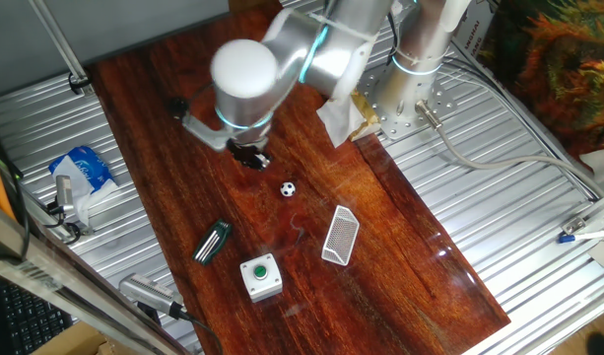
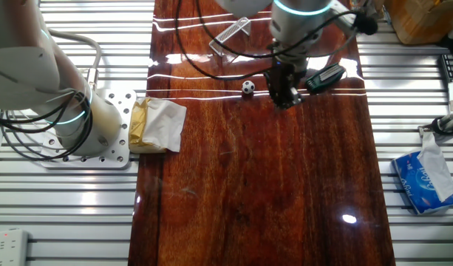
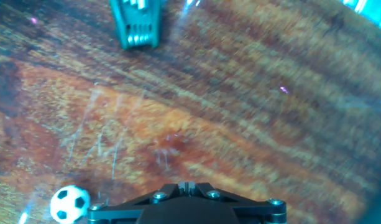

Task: Push the soccer ball into the goal

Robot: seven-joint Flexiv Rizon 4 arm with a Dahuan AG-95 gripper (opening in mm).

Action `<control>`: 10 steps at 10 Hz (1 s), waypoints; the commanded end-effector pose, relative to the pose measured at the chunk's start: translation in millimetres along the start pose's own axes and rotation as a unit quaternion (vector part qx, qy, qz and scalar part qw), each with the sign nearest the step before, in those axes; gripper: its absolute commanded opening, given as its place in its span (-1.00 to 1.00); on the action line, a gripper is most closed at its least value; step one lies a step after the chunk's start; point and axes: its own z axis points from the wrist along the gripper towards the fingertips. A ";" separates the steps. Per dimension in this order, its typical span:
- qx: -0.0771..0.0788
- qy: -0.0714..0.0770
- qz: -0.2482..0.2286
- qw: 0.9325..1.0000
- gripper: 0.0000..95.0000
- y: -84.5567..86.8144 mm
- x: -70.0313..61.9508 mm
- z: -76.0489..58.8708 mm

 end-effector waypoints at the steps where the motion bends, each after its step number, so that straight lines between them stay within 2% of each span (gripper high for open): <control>1: -0.002 0.003 0.011 1.000 -1.00 0.6 0.9 -0.1; 3: -0.014 0.003 0.019 1.000 -1.00 0.4 0.7 0.9; 6: -0.017 0.003 0.015 1.000 -1.00 0.3 0.6 1.2; 10: -0.035 -0.003 0.020 0.999 -1.00 0.3 0.6 1.2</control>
